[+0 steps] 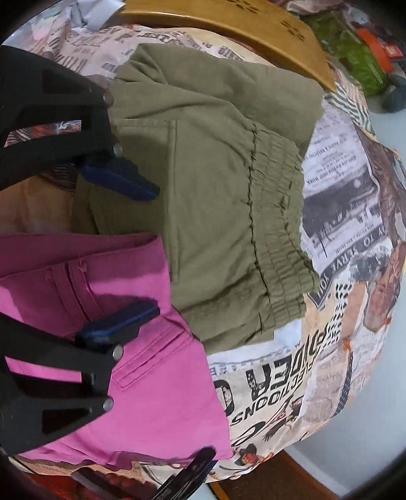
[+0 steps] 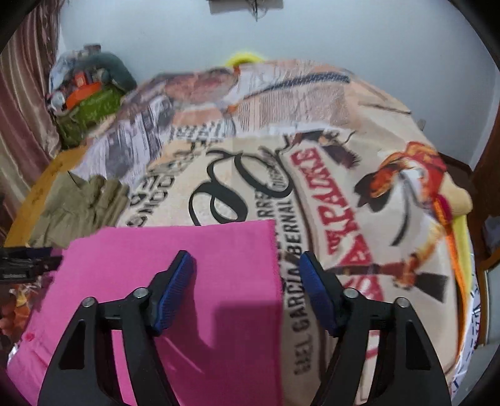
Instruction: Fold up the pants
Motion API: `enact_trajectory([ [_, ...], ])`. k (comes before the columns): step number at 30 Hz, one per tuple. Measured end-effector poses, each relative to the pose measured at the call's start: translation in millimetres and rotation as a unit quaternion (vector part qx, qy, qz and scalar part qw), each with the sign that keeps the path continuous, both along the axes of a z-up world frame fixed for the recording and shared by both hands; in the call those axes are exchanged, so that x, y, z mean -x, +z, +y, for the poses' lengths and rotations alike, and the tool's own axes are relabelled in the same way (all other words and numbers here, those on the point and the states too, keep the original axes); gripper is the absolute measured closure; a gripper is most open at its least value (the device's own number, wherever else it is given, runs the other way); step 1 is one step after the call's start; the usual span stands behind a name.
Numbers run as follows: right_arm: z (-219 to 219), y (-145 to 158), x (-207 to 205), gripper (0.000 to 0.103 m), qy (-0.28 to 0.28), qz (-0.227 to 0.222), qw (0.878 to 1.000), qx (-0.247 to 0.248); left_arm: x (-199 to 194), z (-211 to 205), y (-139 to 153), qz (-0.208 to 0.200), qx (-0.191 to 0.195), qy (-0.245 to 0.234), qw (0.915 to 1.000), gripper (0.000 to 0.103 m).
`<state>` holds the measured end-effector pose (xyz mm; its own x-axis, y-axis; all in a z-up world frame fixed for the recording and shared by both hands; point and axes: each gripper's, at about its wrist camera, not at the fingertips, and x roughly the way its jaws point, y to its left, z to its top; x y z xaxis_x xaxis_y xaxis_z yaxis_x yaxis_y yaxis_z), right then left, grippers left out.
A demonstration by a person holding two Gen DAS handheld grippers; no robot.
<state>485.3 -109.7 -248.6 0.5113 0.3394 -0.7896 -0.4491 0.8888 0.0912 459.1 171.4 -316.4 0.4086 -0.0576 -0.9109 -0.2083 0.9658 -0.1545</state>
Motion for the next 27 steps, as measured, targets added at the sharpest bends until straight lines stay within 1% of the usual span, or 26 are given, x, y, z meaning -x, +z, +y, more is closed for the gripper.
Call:
enact_trajectory([
  [1,0.9,0.3,1.9,0.042,-0.004,-0.011,1.000,-0.003,-0.3,-1.2,-0.2,0.002,-0.001,-0.002,1.0000,0.051],
  [2,1.9,0.8,1.7,0.049,-0.007,-0.014,1.000,-0.005,-0.6,-2.4,-0.1,0.006,0.000,-0.002,1.0000,0.063],
  [3,2.1,1.1,0.0,0.051,-0.012,-0.013,1.000,-0.007,-1.8,-2.6,0.0,0.008,0.002,-0.001,1.0000,0.071],
  [4,0.0,2.4,0.4,0.057,-0.019,-0.013,1.000,-0.014,-1.5,-3.1,1.2,0.010,-0.001,0.003,0.9999,0.073],
  [5,-1.5,3.4,0.2,0.070,-0.021,-0.012,1.000,-0.020,-1.1,-3.3,2.0,0.011,-0.011,0.010,0.9998,0.081],
  [6,-2.0,4.4,-0.3,0.075,-0.023,-0.013,0.999,-0.019,-3.1,-3.3,1.3,0.013,-0.018,0.013,0.9997,0.085],
  [8,-1.0,6.3,-1.1,0.091,-0.016,-0.015,1.000,-0.020,-1.8,-2.2,0.2,0.012,-0.017,0.016,0.9997,0.086],
  [10,0.8,9.3,0.8,0.096,-0.006,-0.018,1.000,-0.018,-0.4,-3.2,1.0,0.009,-0.022,0.010,0.9997,0.089],
  [13,3.7,12.6,4.0,0.099,0.002,-0.029,0.999,-0.013,2.7,-3.9,4.9,0.003,-0.029,0.004,0.9996,0.092],
  [18,-3.4,28.0,12.7,0.099,-0.001,-0.042,0.998,-0.041,10.4,0.6,20.0,-0.010,-0.028,0.012,0.9995,0.094],
  [23,-10.0,56.4,26.2,0.099,0.002,-0.070,0.996,-0.045,18.4,-2.9,52.1,-0.037,-0.033,0.010,0.9987,0.094],
  [27,-15.7,86.9,37.8,0.100,-0.003,-0.105,0.993,-0.050,27.6,-14.4,87.5,-0.070,-0.044,0.002,0.9966,0.095],
])
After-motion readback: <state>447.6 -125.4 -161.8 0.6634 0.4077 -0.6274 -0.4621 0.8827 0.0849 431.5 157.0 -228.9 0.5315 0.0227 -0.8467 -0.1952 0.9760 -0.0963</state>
